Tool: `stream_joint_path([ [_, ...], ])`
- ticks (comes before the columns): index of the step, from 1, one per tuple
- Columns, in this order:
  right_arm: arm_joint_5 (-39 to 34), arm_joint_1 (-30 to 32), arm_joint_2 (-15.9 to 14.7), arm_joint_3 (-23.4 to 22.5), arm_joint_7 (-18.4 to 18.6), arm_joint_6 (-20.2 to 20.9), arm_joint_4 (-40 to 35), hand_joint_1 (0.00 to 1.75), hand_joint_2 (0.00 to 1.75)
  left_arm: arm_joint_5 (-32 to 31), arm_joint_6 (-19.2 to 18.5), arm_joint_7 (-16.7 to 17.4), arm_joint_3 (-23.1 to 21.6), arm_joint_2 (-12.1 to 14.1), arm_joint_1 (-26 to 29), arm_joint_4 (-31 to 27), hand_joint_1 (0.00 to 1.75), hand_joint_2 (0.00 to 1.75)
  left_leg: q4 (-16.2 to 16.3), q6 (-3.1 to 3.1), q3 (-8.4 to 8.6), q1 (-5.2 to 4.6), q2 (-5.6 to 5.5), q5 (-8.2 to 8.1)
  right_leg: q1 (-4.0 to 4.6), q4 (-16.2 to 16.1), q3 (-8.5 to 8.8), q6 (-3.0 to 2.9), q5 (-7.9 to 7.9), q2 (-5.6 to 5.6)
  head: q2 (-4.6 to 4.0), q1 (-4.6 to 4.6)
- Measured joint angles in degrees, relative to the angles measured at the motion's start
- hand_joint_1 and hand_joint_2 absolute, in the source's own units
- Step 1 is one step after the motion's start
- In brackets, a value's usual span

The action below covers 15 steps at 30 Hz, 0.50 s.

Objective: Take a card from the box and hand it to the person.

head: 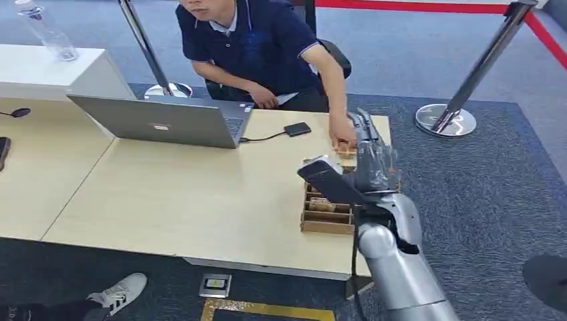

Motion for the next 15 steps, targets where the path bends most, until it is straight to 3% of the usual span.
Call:
stream_joint_path([
  [3,-9.1,8.7,-1.7,-1.3,-1.9,1.8,-10.8,0.0,0.0,0.7,0.3,0.2,0.1,-0.2,0.1,0.0,0.0,0.0,0.0,0.04,0.0,0.0,-0.11,-0.03,0.0,-0.1,0.08,0.15,-0.1,-0.01,0.0,0.0],
  [4,-13.5,15.6,-3.0,-3.4,-2.2,3.5,-18.4,0.0,0.0,0.9,0.7,0.5,0.3,-0.3,0.5,0.0,0.0,0.0,0.0,0.0,-0.04,0.0,-0.17,-0.08,-0.01,-0.1,0.06,0.14,-0.1,-0.02,0.0,0.0],
  [8,-18.2,26.6,-4.5,-9.4,-3.0,7.9,-29.2,0.0,0.0,1.2,1.0,1.1,0.4,-0.6,0.3,0.0,0.0,0.0,0.0,0.07,-0.03,-0.01,-0.12,-0.17,-0.01,-0.1,0.05,0.13,-0.12,-0.01,0.0,-0.02],
  [12,-20.1,33.7,-3.7,-19.3,-3.2,17.2,-31.1,0.0,0.0,1.8,1.0,1.2,0.6,-0.7,0.3,0.0,0.0,0.0,0.0,0.07,-0.03,0.0,-0.11,-0.18,-0.01,-0.1,0.07,0.13,-0.12,-0.01,0.0,-0.02],
  [13,-19.7,34.4,-2.8,-23.2,-3.5,20.1,-29.9,0.0,0.0,2.1,1.0,1.2,0.7,-0.8,0.3,0.0,0.0,0.0,0.0,0.07,-0.01,0.0,-0.11,-0.18,0.0,-0.1,0.08,0.13,-0.12,-0.01,0.0,-0.02],
  [15,-17.9,33.8,-2.1,-30.9,-6.5,22.0,-23.8,0.0,0.0,2.5,1.1,1.2,1.0,-0.9,0.3,0.0,0.0,0.0,0.0,0.08,0.02,0.0,-0.11,-0.17,-0.01,-0.1,0.14,0.13,-0.12,-0.01,0.0,-0.04],
])
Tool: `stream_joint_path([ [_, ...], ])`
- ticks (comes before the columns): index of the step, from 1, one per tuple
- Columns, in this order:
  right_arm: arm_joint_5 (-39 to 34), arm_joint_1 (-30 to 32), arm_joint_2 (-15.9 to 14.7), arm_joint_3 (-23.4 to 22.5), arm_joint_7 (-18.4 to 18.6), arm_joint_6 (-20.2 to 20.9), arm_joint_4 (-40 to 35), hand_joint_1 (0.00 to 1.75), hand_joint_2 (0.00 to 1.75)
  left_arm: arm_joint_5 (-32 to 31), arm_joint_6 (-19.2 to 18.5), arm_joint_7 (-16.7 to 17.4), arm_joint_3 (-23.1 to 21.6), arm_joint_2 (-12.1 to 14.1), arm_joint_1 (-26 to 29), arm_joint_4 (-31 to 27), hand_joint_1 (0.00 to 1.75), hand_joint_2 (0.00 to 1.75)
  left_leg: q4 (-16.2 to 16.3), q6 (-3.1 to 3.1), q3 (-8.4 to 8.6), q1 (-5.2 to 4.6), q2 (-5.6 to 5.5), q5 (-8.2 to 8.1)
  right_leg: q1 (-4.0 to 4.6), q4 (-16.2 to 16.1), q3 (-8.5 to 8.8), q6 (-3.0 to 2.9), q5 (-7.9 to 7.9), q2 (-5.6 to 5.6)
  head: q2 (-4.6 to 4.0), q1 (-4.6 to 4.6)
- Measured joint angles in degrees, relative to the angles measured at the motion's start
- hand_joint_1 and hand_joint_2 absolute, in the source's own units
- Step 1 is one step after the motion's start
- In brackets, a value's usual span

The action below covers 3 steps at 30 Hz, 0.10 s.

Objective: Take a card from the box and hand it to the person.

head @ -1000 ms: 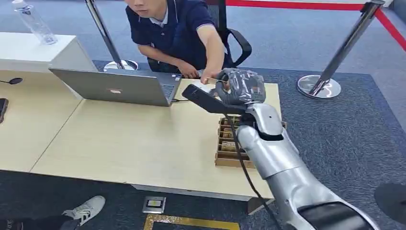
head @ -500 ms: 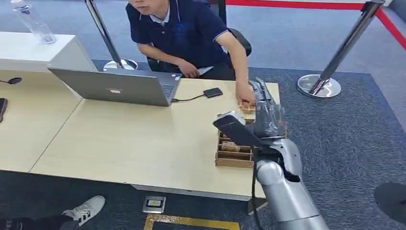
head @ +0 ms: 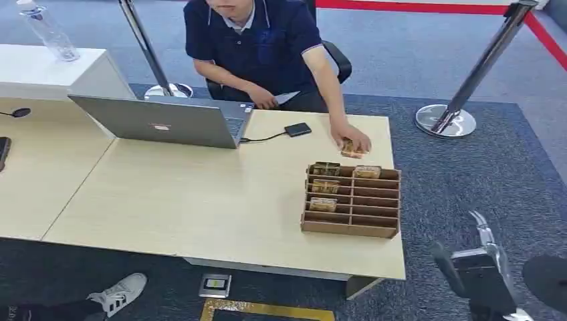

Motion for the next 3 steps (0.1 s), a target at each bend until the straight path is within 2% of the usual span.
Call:
stream_joint_path([
  [3,1.7,-4.1,0.0,-12.7,-3.1,-2.2,14.0,0.0,0.0,0.5,0.7,0.0,0.6,-0.3,0.1,0.0,0.0,0.0,0.0,0.01,0.06,-0.01,0.0,0.01,-0.01,0.0,0.05,0.03,0.03,0.0,0.0,0.0],
])
